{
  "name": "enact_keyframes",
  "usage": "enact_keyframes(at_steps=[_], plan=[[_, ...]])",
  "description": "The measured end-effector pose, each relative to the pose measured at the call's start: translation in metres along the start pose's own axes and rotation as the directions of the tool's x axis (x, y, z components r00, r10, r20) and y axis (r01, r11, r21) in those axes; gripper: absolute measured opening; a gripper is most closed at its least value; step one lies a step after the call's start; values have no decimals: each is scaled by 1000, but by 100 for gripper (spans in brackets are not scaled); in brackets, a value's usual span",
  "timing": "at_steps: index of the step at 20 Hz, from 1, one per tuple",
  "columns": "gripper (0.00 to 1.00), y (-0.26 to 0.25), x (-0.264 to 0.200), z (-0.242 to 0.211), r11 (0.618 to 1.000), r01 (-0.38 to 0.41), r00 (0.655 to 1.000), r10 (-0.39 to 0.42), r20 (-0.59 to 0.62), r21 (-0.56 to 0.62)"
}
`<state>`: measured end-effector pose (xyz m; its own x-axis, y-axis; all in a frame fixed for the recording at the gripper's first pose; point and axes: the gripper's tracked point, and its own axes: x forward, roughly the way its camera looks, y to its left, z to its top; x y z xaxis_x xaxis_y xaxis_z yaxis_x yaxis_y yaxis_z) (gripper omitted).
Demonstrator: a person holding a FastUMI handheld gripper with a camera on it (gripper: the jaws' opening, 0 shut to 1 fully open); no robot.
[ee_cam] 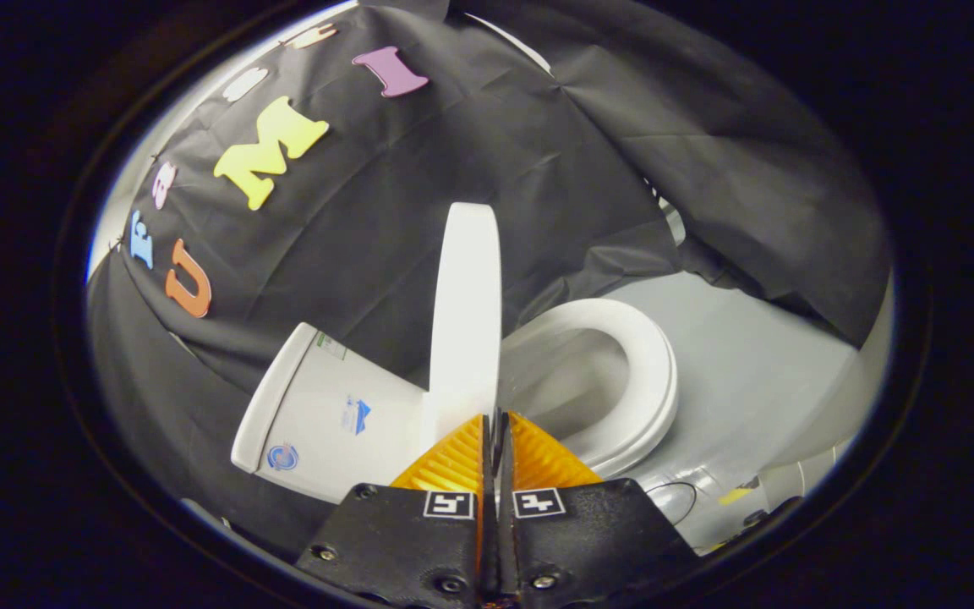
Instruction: Open the toilet lid.
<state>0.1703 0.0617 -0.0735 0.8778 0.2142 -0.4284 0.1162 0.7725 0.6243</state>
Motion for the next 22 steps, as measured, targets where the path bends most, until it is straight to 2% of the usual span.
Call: enact_keyframes(at_steps=[15, 22], plan=[[6, 73, -10, -9, 982, -7, 999, 16, 45, -191], [8, 106, -10, -17, 947, 14, 997, 10, 73, -322]])
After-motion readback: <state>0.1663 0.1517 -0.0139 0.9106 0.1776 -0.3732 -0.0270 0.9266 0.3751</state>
